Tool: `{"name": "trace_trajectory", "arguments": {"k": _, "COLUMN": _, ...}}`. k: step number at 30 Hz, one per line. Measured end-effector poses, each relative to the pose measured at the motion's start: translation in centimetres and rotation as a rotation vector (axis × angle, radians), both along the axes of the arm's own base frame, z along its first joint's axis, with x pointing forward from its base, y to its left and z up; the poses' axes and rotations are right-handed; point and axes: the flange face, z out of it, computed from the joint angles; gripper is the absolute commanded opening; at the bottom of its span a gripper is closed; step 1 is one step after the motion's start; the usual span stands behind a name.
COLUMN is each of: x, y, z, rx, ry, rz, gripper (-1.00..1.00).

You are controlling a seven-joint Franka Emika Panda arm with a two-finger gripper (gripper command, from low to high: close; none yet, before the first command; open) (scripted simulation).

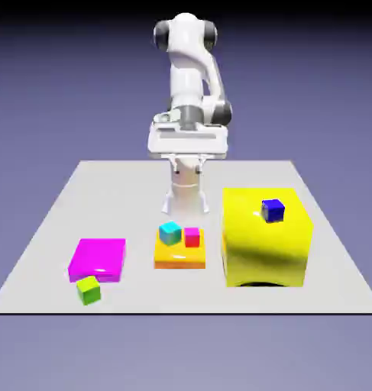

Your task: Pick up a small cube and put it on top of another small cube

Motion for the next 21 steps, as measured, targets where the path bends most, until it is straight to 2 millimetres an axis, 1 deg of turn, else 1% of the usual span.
{"name": "trace_trajectory", "arguments": {"k": 5, "x": 4.4, "y": -4.5, "z": -2.6, "rx": 0.085, "ry": 0.170, "rz": -0.154, "gripper": 0.00}}
{"name": "trace_trajectory", "arguments": {"k": 11, "x": 8.5, "y": -10.6, "z": -6.9, "rx": 0.189, "ry": 0.367, "rz": -0.341, "gripper": 0.00}}
{"name": "trace_trajectory", "arguments": {"k": 14, "x": 9.8, "y": -14.3, "z": -9.4, "rx": 0.243, "ry": 0.461, "rz": -0.445, "gripper": 0.00}}
{"name": "trace_trajectory", "arguments": {"k": 16, "x": 10.7, "y": -16.3, "z": -11.3, "rx": 0.278, "ry": 0.524, "rz": -0.505, "gripper": 0.00}}
{"name": "trace_trajectory", "arguments": {"k": 21, "x": 11.9, "y": -21.6, "z": -16.4, "rx": 0.364, "ry": 0.678, "rz": -0.655, "gripper": 0.00}}
